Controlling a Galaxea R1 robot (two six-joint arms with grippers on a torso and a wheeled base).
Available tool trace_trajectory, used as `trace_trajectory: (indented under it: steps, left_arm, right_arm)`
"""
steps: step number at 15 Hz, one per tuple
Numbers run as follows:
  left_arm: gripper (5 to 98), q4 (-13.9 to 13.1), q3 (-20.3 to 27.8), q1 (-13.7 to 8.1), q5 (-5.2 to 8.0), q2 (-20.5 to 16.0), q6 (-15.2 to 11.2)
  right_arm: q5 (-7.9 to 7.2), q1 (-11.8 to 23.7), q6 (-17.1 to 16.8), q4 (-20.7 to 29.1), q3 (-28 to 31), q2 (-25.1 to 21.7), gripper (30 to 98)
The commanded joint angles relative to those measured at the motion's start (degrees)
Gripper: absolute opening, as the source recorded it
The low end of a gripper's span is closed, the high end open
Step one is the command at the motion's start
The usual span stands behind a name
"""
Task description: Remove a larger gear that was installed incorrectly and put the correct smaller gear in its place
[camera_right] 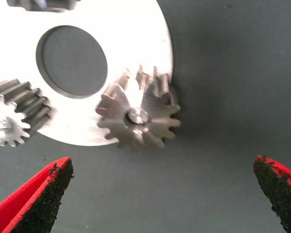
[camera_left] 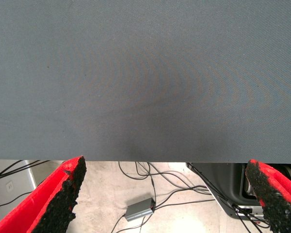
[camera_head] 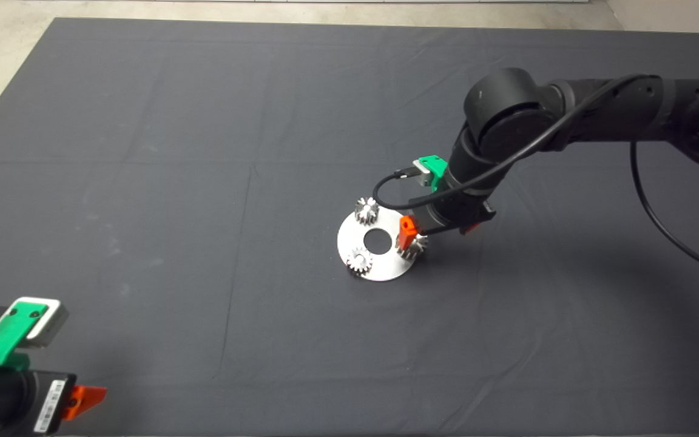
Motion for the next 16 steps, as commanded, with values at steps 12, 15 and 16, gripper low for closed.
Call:
trace_trajectory:
  steps: [12,15,16]
  left_arm:
    - [84.0,4.2,0.4,-0.1,0.31,0.1,-0.5]
    - [84.0,4.2,0.3,-0.1,0.40,1.1,-0.5]
    - [84.0,4.3,0.2,-0.1,0.40,1.4,-0.5]
  right_arm:
    - [-5.19,-3.0,-7.0,-6.4,-11.0,5.8,97.8]
    - [-5.19,-3.2,-7.1,-6.8,-11.8,6.0,97.1]
    - [-5.19,-3.2,-7.1,-6.8,-11.9,6.0,95.9]
